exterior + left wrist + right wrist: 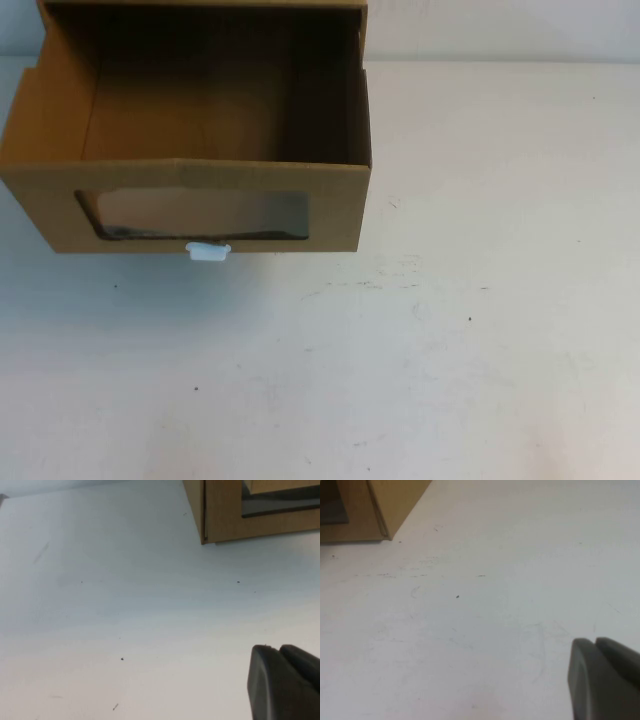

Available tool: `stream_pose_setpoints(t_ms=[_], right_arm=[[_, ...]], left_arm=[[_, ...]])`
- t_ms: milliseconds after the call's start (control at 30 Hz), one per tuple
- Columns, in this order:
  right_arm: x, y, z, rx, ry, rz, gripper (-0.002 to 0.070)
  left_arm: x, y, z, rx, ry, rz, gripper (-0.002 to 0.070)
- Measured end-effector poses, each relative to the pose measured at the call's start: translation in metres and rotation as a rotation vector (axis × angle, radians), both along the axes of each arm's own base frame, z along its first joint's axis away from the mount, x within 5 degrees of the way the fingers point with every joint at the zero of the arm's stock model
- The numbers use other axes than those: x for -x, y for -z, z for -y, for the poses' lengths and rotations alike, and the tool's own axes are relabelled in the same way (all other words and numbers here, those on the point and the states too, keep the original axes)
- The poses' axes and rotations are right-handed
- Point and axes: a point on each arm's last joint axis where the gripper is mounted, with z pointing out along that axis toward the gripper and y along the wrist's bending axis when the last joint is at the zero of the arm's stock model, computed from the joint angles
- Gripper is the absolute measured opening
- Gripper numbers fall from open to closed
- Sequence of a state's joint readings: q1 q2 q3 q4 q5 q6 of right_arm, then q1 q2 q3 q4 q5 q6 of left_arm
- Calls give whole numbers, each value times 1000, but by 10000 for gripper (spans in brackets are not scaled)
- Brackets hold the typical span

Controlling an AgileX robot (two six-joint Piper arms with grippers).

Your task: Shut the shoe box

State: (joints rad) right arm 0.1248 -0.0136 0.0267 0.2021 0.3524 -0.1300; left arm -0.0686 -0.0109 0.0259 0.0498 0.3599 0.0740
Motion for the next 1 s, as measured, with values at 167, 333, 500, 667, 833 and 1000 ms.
stream_pose_setpoints(t_ms=[167,333,500,667,833,1000], right_arm=[[0,0,0,2,0,0,-11],[0,0,0,2,0,0,-11],[0,0,0,2,0,0,-11],[0,0,0,2,0,0,-11],[0,0,0,2,0,0,-11],[0,0,0,2,0,0,-11]], left_arm=[[0,0,0,-11,-1,1,-5],[0,0,0,-15,-1,1,-5],[0,0,0,-15,-1,1,-5],[0,0,-1,-20,-1,1,-5],[0,0,-1,-29,-2,2,-5],[0,0,-1,-29,-2,2,-5]])
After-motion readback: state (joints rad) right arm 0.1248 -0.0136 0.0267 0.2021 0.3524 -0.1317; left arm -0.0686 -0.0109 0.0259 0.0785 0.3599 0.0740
